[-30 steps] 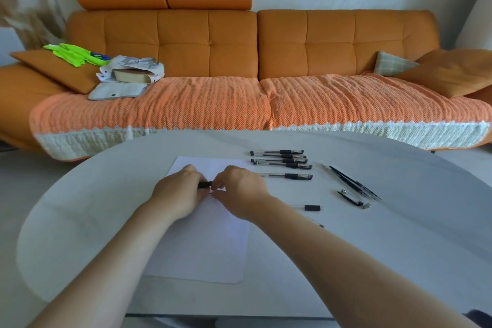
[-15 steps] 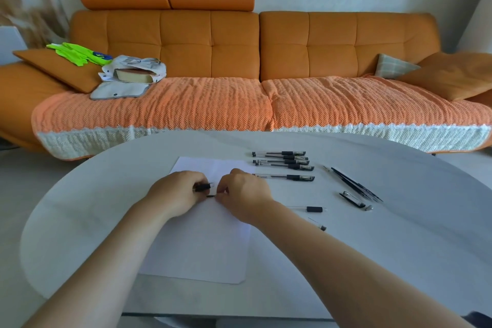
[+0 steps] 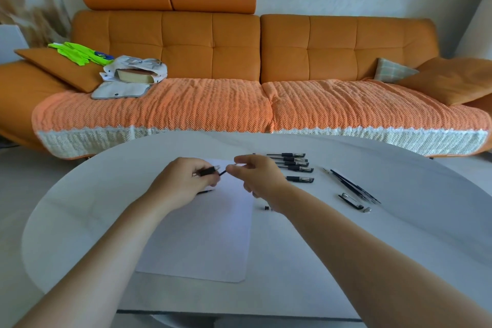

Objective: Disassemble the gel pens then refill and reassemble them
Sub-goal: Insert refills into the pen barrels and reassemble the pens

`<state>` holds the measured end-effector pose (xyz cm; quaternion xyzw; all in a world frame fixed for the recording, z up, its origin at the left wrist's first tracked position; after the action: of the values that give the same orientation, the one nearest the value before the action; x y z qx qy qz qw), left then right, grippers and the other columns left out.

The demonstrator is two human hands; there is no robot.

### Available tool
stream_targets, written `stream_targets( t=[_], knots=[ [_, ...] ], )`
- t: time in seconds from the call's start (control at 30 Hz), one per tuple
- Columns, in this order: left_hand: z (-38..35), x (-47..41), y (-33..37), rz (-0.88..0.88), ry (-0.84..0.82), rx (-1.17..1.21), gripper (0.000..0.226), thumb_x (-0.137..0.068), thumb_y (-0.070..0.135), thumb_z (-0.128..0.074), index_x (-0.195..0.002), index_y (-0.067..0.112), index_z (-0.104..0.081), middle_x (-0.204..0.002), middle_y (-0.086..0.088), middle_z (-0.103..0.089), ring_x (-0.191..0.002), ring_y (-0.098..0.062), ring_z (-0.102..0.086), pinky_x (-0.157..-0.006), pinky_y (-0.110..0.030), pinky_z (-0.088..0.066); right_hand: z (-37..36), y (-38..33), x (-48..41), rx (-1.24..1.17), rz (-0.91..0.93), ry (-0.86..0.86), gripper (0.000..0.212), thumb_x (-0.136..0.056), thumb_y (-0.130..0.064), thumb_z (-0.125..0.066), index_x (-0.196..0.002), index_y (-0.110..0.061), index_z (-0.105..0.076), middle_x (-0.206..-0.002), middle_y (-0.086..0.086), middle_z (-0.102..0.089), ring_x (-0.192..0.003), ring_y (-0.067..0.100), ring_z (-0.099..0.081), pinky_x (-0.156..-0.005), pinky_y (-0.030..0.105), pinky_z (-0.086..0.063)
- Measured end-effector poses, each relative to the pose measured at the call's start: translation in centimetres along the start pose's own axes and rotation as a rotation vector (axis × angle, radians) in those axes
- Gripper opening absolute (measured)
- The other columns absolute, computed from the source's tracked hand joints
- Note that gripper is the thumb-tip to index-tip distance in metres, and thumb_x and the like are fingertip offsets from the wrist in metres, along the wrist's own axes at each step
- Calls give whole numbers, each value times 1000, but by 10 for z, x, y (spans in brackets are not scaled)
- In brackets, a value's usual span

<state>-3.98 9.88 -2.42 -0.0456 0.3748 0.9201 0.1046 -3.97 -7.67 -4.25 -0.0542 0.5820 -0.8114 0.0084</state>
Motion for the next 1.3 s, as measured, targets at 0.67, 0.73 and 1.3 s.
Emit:
stream_targets(
  t=[0.67,0.73,1.3],
  knots=[
    [-85,2,82,-110,-190,211,21,-102,26,-47,-102,36,-66,-88,17,-70,-49,-10,-58,-59,-26,-43,124,46,54,-639,-78,300,20,-97,-16,-61,-103,2,-68,-84,13,-71,-69,23,-71,-60,30,-59],
    [-88,0,84,-108,-187,222,21,-101,24,-49,-100,34,-67,-91,19,-71,-49,-12,-57,-57,-23,-43,131,49,55,-683,-73,335,19,-97,-15,-61,-100,3,-67,-79,15,-71,-71,27,-72,-62,30,-60],
    [-106,-5,107,-51,-149,432,23,-102,25,-49,-103,27,-72,-84,12,-71,-51,-12,-47,-53,-11,-37,168,46,59,-633,-12,285,16,-95,-12,-63,-98,3,-68,-86,14,-71,-74,24,-70,-68,31,-61]
  ],
)
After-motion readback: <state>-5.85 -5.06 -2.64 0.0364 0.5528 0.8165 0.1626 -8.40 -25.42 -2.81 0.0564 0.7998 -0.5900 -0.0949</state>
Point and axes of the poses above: each hand's wrist, its own x-axis away from the middle knuckle, its own z-axis out of the back of the hand, y = z × x, the point moved 7 cm from there along -x, towards the middle knuckle
